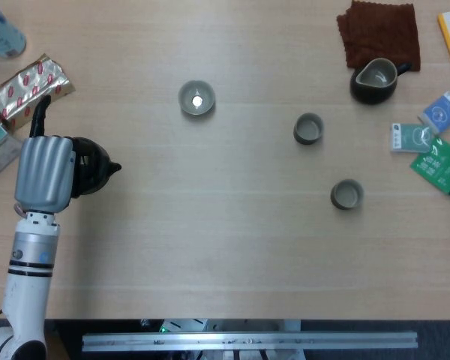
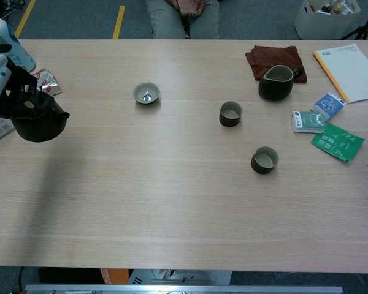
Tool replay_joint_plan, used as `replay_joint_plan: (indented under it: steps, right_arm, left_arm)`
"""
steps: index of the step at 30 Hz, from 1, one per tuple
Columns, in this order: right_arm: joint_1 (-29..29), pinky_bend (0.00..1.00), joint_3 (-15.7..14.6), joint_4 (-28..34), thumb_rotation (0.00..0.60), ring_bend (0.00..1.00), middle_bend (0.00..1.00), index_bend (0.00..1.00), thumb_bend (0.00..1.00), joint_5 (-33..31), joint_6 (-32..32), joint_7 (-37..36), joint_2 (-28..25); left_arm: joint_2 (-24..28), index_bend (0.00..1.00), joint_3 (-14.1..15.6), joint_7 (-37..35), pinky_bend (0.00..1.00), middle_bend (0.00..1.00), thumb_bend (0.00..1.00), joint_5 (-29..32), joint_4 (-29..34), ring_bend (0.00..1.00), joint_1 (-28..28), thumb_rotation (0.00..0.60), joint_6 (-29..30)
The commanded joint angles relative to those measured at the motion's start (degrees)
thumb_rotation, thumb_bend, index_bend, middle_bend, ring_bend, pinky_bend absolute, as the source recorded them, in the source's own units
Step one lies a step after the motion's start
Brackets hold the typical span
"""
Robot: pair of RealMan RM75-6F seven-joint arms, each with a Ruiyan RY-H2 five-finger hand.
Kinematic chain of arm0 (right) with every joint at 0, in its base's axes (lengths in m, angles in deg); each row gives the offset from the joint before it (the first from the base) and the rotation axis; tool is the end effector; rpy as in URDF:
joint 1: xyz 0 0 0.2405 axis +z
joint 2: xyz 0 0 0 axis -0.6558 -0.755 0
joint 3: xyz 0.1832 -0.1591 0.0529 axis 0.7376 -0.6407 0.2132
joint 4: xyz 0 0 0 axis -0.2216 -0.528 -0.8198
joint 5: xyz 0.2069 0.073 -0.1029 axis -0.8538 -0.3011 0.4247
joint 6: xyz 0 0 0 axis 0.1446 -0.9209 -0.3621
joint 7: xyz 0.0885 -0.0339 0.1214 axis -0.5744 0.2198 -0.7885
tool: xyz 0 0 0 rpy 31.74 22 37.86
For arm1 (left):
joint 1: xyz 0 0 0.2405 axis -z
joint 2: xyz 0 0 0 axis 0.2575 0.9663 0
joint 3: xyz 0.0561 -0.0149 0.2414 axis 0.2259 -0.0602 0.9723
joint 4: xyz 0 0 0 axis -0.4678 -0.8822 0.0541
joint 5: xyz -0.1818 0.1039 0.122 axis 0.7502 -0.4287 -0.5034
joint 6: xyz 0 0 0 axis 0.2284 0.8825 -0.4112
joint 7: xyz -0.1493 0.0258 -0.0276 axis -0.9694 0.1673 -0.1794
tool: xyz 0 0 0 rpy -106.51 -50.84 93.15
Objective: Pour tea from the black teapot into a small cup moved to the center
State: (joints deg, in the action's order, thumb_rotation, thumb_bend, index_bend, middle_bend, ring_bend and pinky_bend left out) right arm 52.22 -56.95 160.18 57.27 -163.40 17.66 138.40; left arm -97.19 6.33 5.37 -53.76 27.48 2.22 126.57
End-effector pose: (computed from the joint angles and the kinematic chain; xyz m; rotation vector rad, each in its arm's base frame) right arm -0.2929 -0.2108 0.1123 1.7577 -0.7476 0.8806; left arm -0.1913 0.2483 0.0221 -1.4229 -0.9851 -1.1130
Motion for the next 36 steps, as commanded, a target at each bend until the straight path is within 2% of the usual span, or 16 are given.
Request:
replay_joint_plan:
  steps: [1, 8, 16, 25, 36]
  right_arm:
    - [3.3, 0.23, 0.3, 3.0, 0.600, 0.20, 0.31, 0.34, 0.12, 1.5, 4.3, 3.7, 0.4]
    - [8.2, 0.23, 0.2, 5.0, 0.600, 0.20, 0.30, 0.34, 0.12, 0.5, 13.2, 10.3, 4.1]
    - [11.1, 0.23, 0.3, 5.2, 0.600, 0.20, 0.30, 0.34, 0.11, -3.2, 19.8, 19.1, 9.3]
    - [12.8, 0.23, 0.5, 1.7, 0.600, 0.20, 0.29, 0.33, 0.11, -8.7, 23.6, 26.3, 15.9]
    - [14.8, 0.23, 0.5, -3.8, 0.600, 0.19, 0.28, 0.32, 0.11, -12.6, 25.9, 29.5, 22.0]
  left_arm:
    - [0.7, 0.94, 0.5, 0.5, 0.05, 0.99, 0.33, -0.8, 0.9, 0.81, 0.0, 0.600, 0.0]
    - [2.1, 0.94, 1.7, 0.9, 0.05, 0.99, 0.33, -2.4, 2.7, 0.81, -0.4, 0.600, -0.2]
    - [3.1, 0.94, 3.1, 0.5, 0.05, 0.99, 0.33, -3.0, 3.3, 0.80, -1.0, 0.600, -0.8]
    - [4.4, 0.93, 3.8, -1.5, 0.05, 0.98, 0.33, -3.0, 3.1, 0.80, -1.7, 0.600, -1.4]
    - [5.4, 0.93, 4.0, -3.2, 0.05, 0.98, 0.33, -2.7, 2.7, 0.80, -2.2, 0.600, -2.2]
